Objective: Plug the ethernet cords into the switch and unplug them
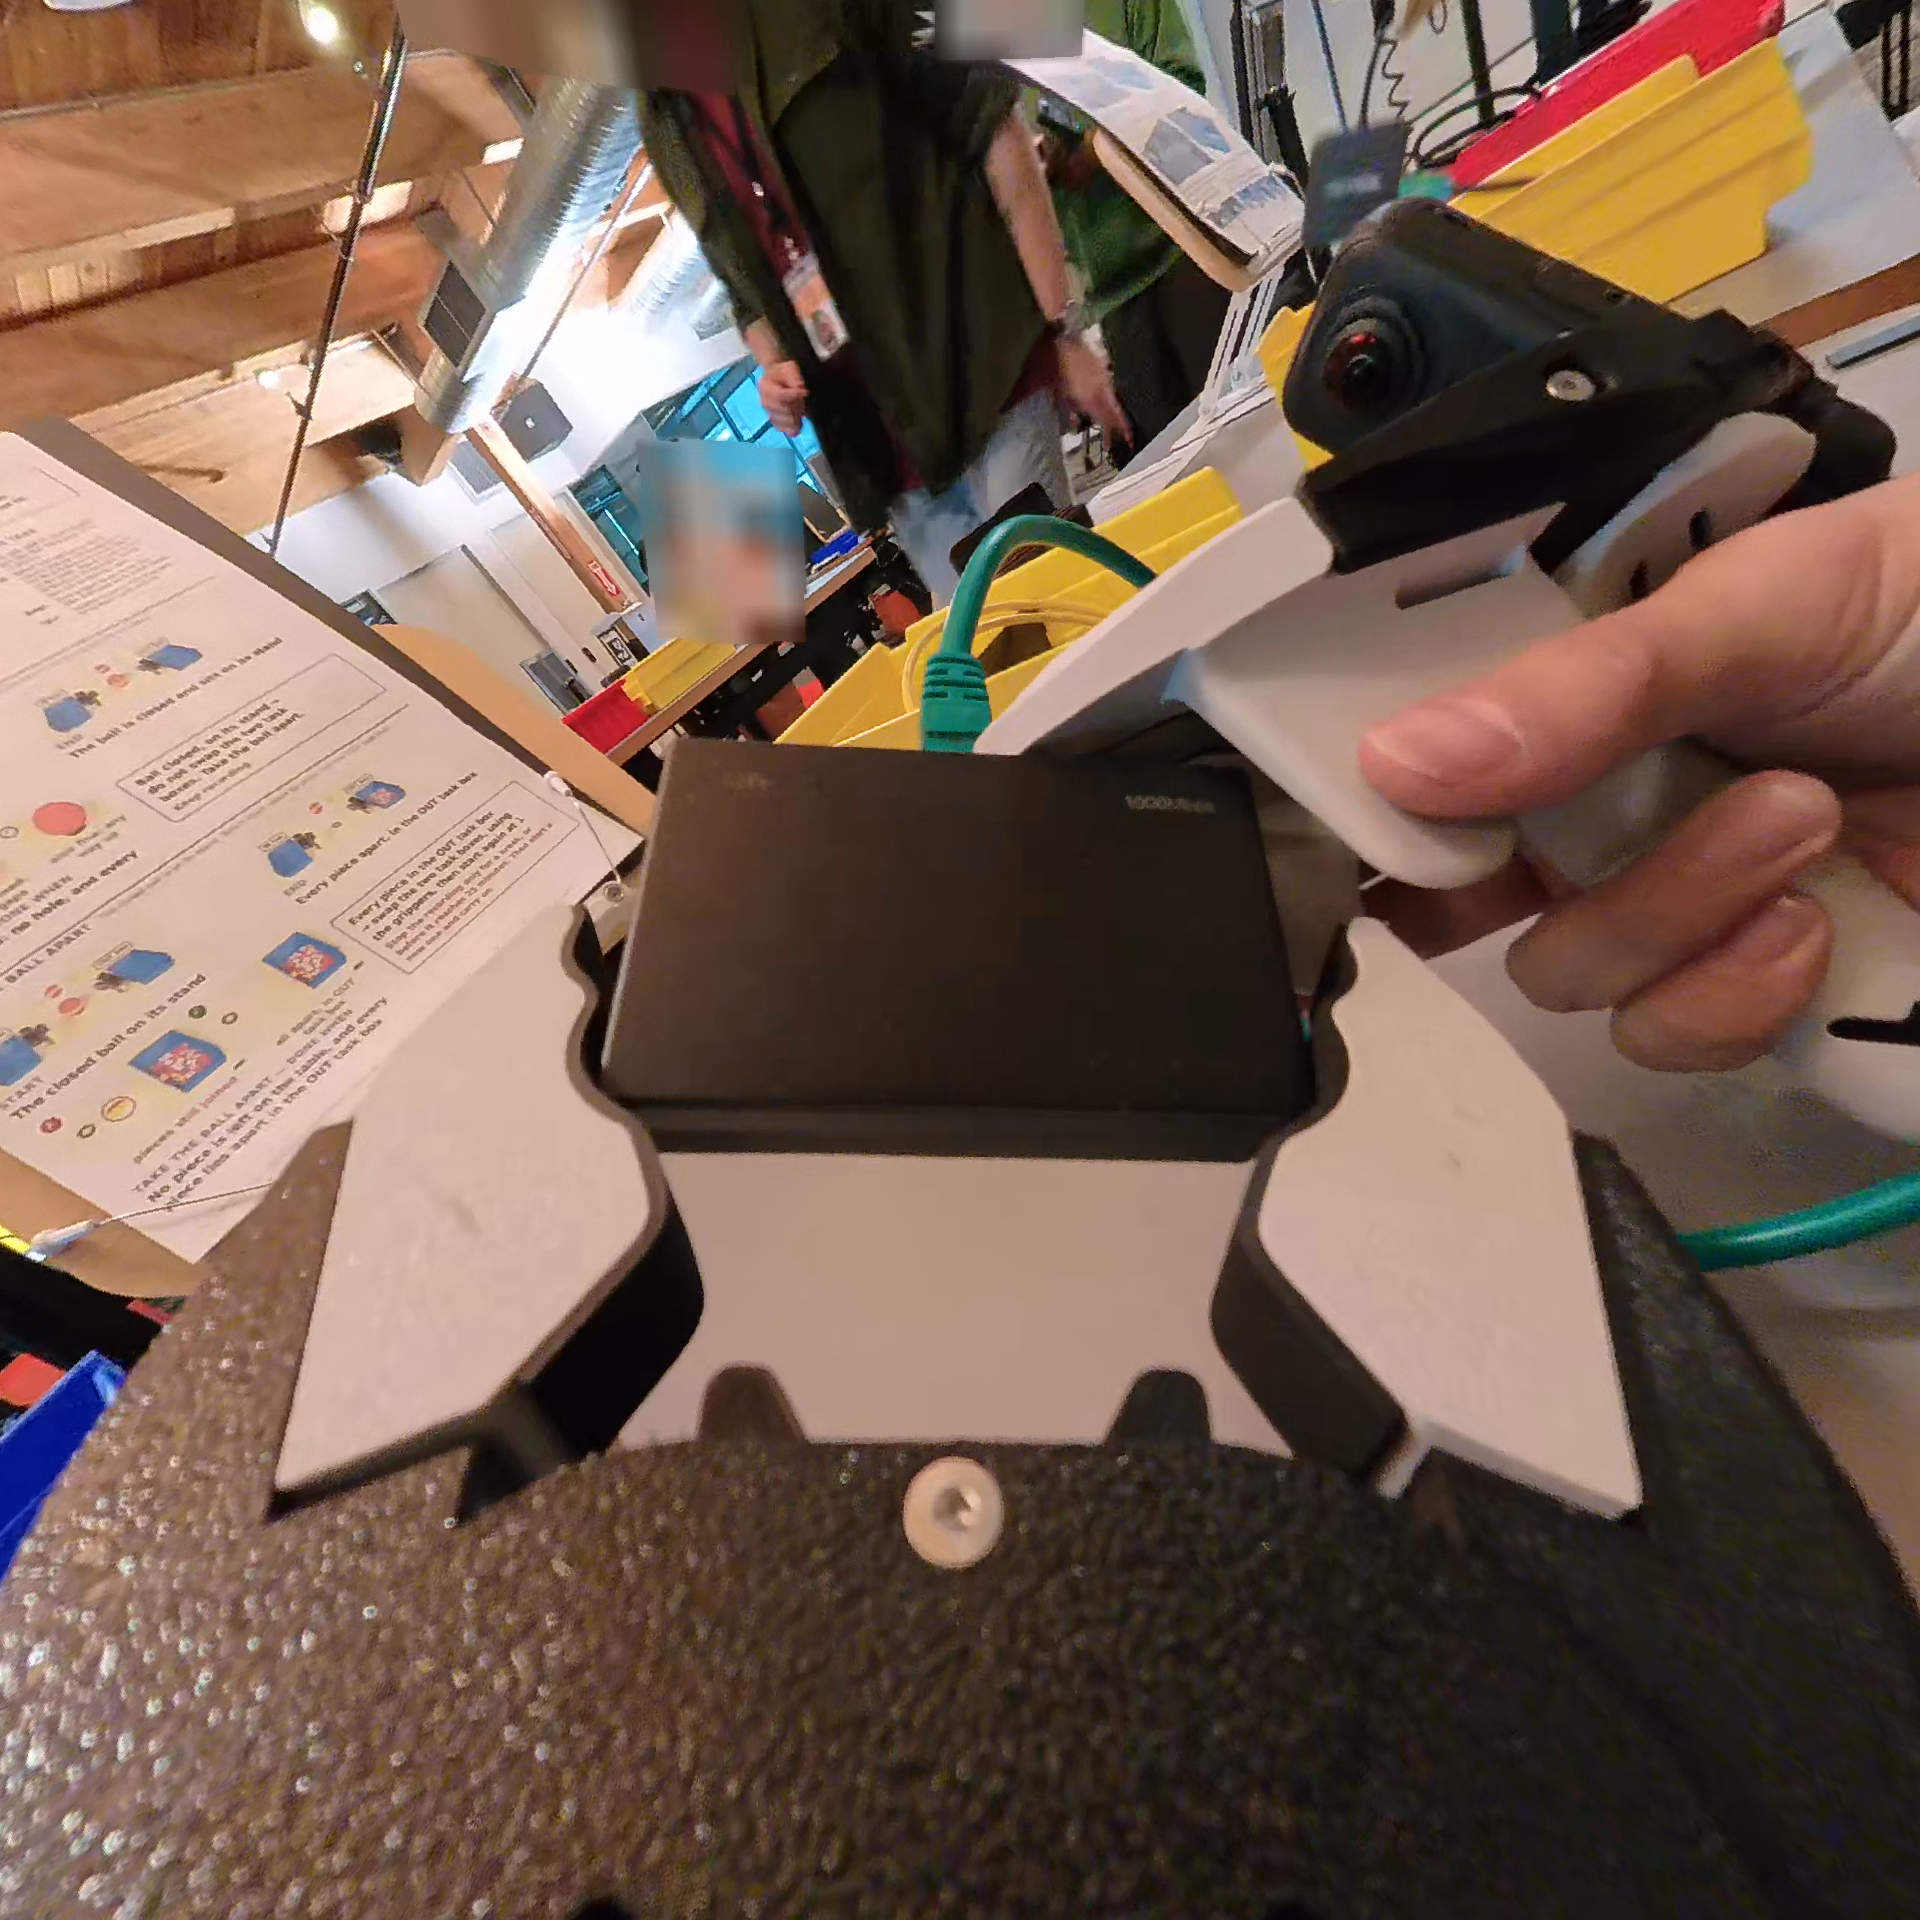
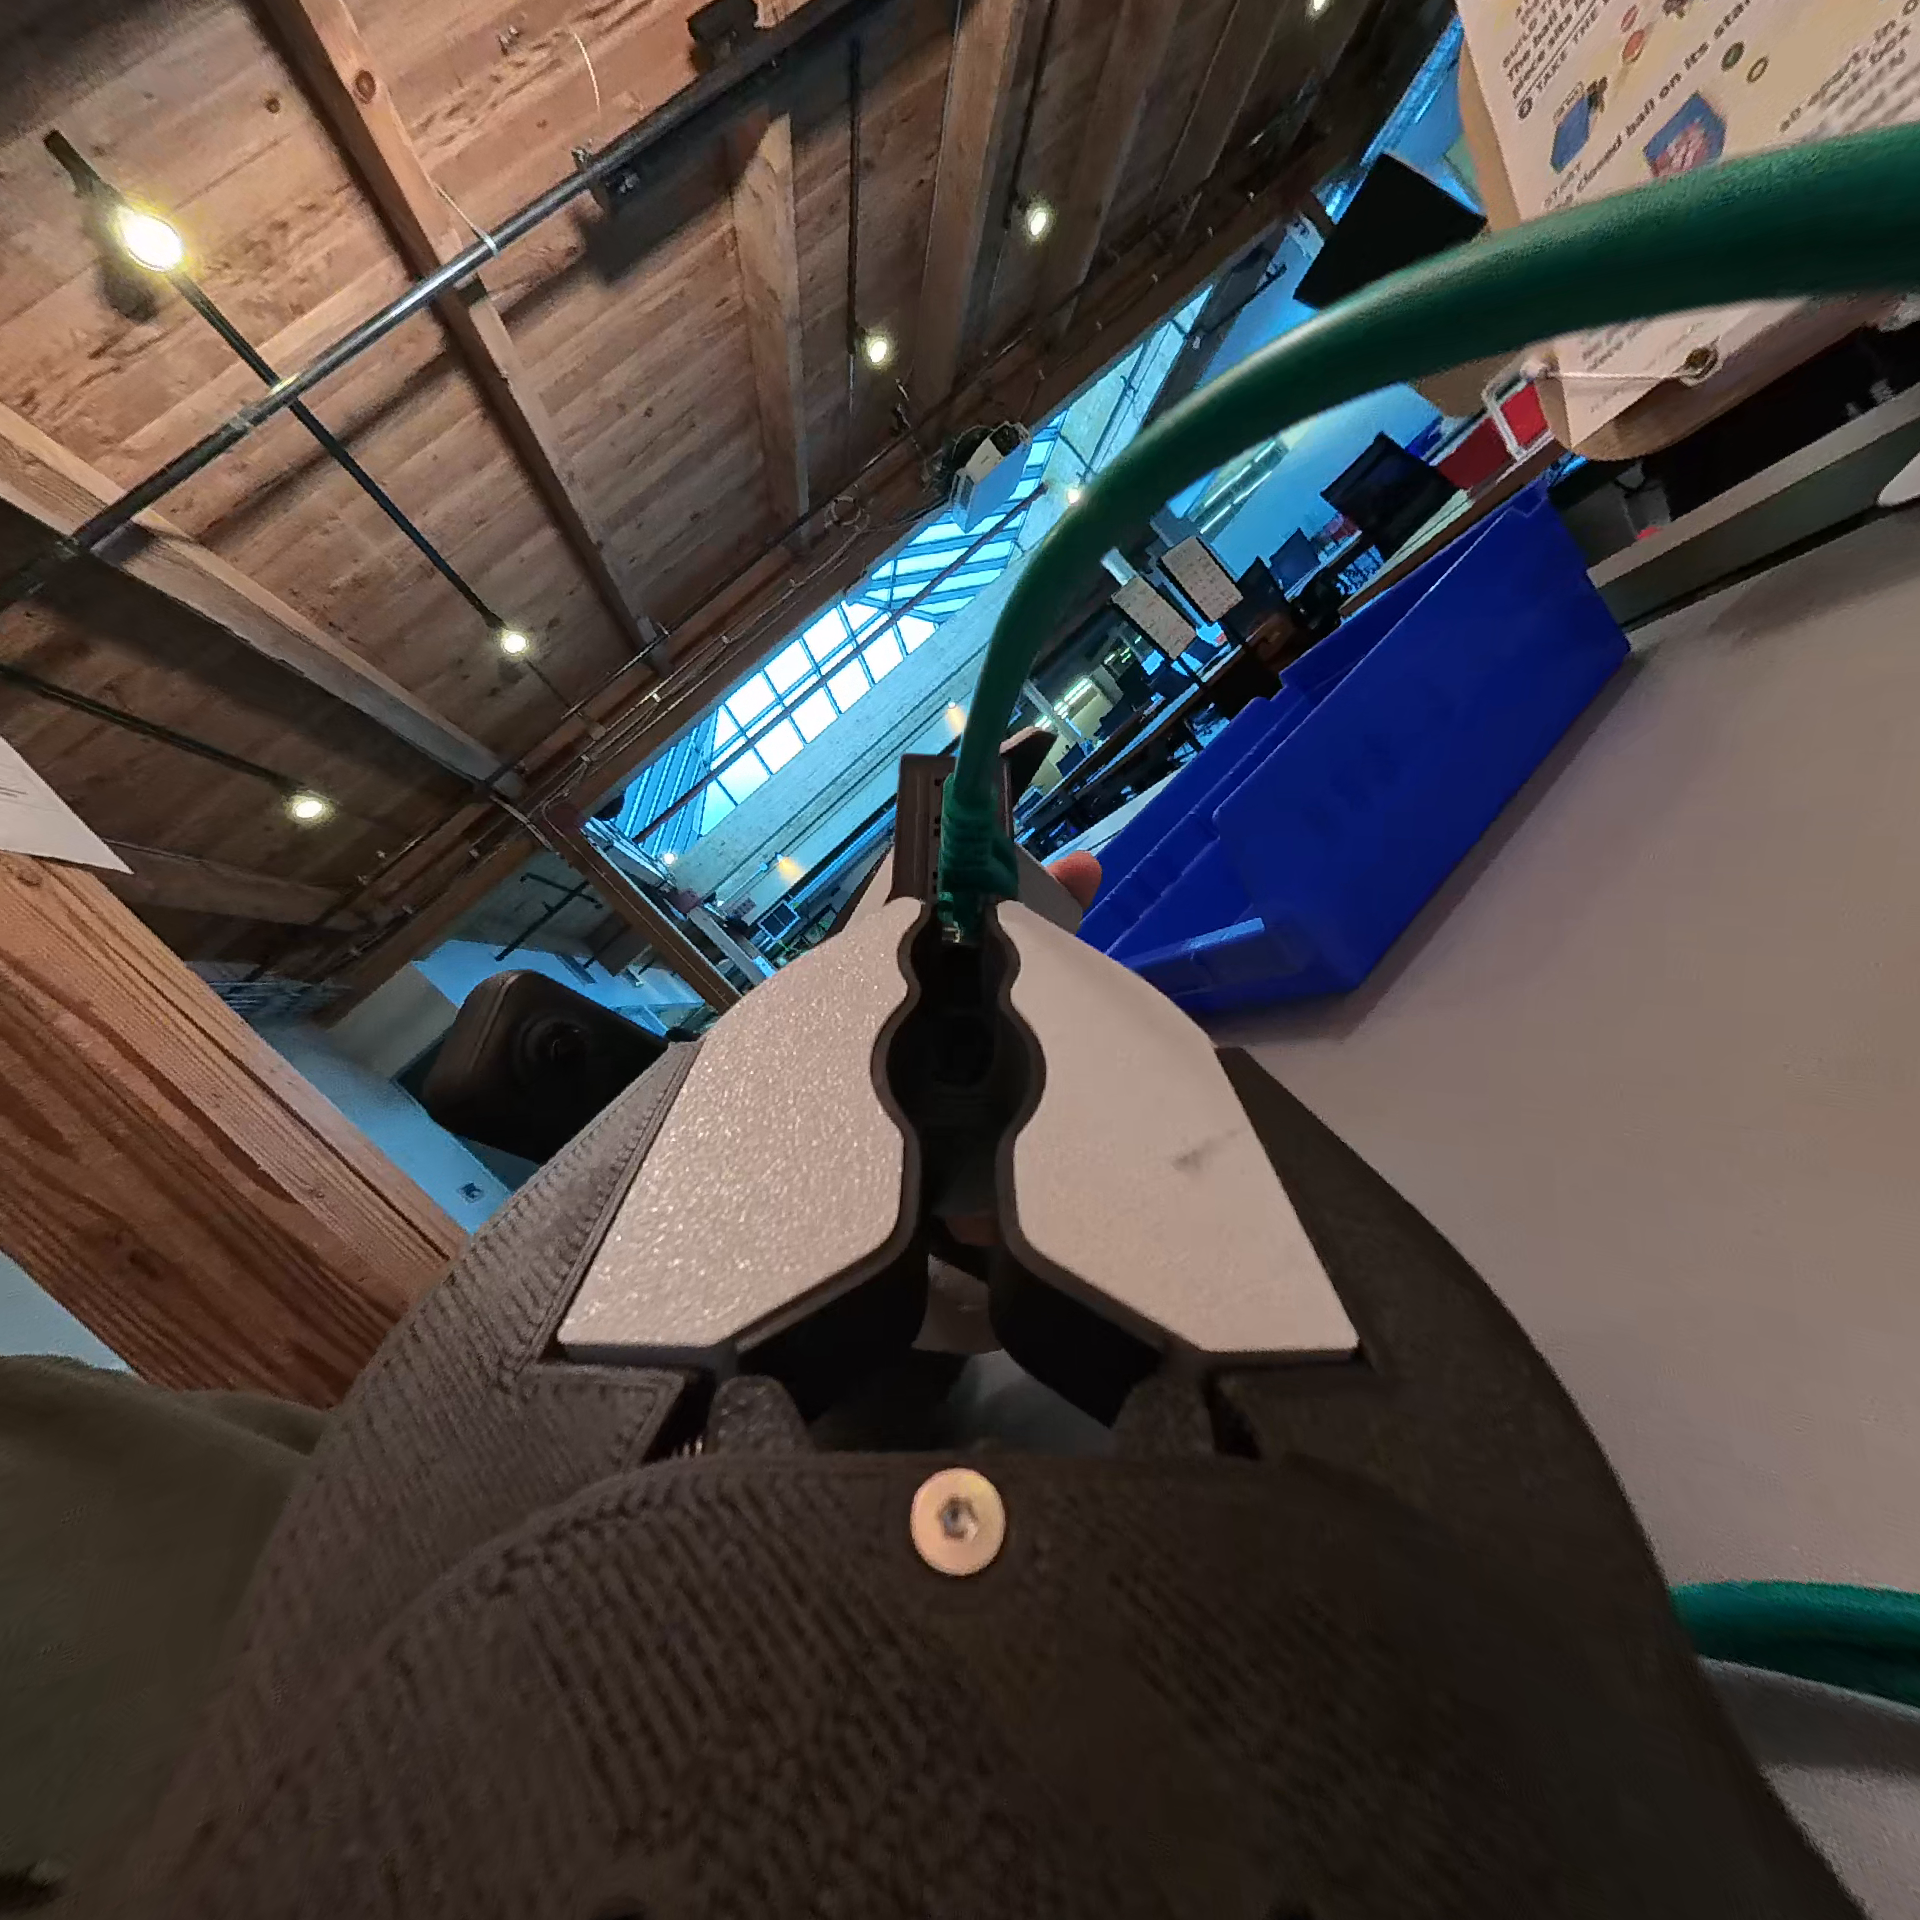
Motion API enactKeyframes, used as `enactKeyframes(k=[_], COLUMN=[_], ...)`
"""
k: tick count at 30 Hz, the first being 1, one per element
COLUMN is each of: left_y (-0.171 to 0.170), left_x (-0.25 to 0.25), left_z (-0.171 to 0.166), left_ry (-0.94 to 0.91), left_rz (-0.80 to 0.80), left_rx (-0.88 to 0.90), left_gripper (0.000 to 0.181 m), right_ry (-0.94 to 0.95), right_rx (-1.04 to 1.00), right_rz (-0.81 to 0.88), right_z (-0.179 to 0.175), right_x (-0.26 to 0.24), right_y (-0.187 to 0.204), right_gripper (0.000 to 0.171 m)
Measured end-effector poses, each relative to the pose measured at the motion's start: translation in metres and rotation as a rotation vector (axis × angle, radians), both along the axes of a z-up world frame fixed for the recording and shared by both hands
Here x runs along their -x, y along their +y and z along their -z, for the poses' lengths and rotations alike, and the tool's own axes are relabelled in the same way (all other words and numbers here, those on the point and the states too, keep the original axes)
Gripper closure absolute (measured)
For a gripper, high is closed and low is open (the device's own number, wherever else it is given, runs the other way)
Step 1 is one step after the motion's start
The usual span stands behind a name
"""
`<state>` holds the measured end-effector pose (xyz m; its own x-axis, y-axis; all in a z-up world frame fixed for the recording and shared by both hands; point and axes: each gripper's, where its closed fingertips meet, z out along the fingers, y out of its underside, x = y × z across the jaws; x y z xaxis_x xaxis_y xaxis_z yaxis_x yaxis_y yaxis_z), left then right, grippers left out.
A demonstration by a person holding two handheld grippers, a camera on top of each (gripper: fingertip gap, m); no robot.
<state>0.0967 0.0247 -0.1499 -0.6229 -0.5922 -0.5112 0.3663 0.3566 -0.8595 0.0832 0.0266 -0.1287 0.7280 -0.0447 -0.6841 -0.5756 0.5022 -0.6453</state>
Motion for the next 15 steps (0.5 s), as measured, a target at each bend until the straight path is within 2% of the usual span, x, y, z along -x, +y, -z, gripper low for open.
enactKeyframes(k=[15], left_y=[-0.0042], left_x=[-0.003], left_z=[0.0078], left_ry=[0.039], left_rz=[-0.012], left_rx=[0.011], left_gripper=[0.056], right_ry=[-0.058], right_rx=[0.096], right_rz=[0.056], right_z=[0.0071], right_x=[-0.0022], right_y=[-0.0042], right_gripper=[0.161])
